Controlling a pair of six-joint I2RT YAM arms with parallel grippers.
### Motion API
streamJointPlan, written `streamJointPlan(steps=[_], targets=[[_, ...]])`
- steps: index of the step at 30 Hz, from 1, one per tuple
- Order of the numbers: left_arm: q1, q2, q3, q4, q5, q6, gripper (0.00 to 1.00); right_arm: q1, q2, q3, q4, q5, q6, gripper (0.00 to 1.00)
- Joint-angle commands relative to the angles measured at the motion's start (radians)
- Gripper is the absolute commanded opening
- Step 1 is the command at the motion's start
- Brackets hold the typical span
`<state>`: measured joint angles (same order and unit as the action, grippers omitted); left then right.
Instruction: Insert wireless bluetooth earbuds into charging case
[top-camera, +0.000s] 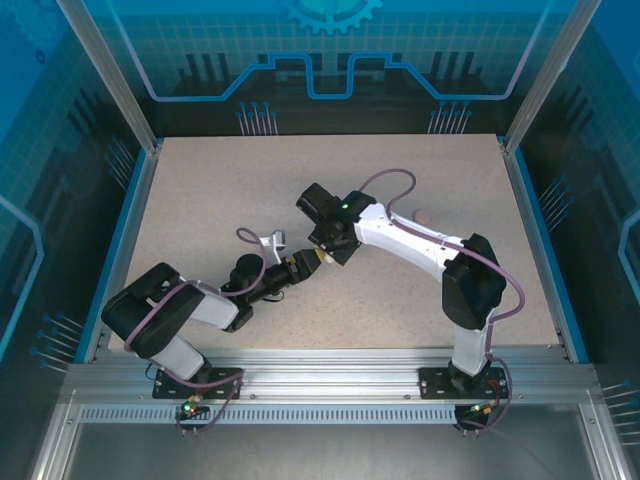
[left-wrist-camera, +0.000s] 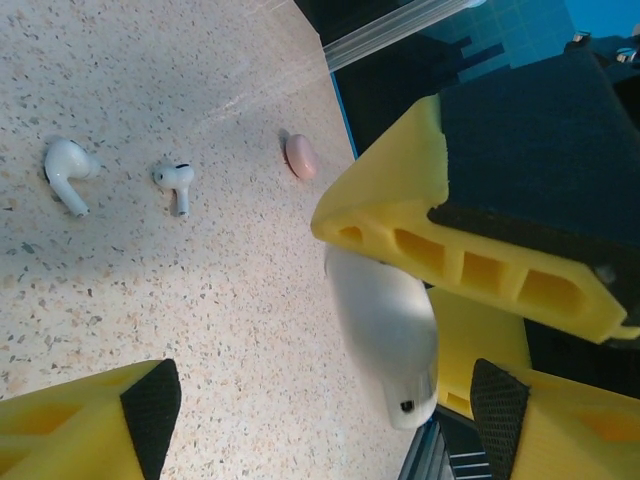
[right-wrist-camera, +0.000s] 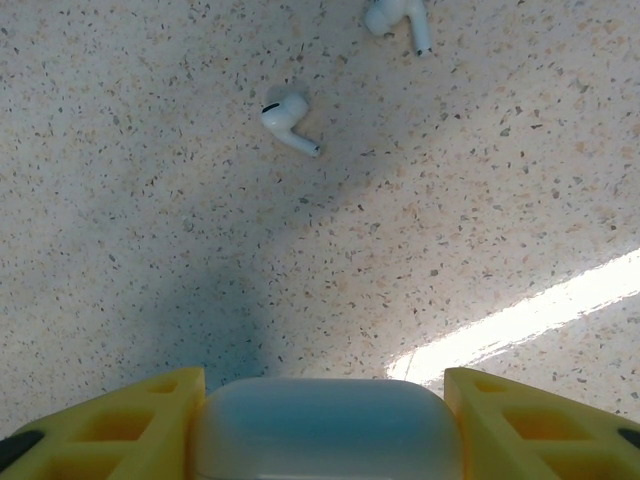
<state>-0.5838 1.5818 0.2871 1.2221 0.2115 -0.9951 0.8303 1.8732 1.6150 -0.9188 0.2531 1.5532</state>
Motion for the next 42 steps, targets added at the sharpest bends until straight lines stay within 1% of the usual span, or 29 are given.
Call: streamJointPlan(steps=[1, 27, 31, 34, 36, 39, 42], targets=[[-0.008, 0.010, 0.027, 0.062, -0.031, -0.002, 0.76, 0.019, 0.021, 0.028, -0.016, 0.006, 0.028, 0.50], [-0.010, 0.063, 0.060, 0.072, -0.057, -0.013, 0.48, 0.043, 0.038, 0.042, 0.017, -0.019, 0.019, 0.50], [-0.010, 0.063, 0.062, 0.071, -0.060, -0.014, 0.42, 0.044, 0.035, 0.040, 0.018, -0.018, 0.019, 0.50], [-0.011, 0.063, 0.060, 0.072, -0.063, -0.016, 0.34, 0.044, 0.036, 0.040, 0.018, -0.018, 0.020, 0.50], [-0.011, 0.059, 0.057, 0.071, -0.067, -0.017, 0.32, 0.043, 0.035, 0.040, 0.018, -0.017, 0.021, 0.50], [-0.010, 0.052, 0.052, 0.068, -0.070, -0.017, 0.24, 0.043, 0.037, 0.042, 0.019, -0.014, 0.022, 0.50], [-0.010, 0.040, 0.047, 0.061, -0.075, -0.016, 0.23, 0.045, 0.037, 0.043, 0.018, -0.012, 0.024, 0.50]])
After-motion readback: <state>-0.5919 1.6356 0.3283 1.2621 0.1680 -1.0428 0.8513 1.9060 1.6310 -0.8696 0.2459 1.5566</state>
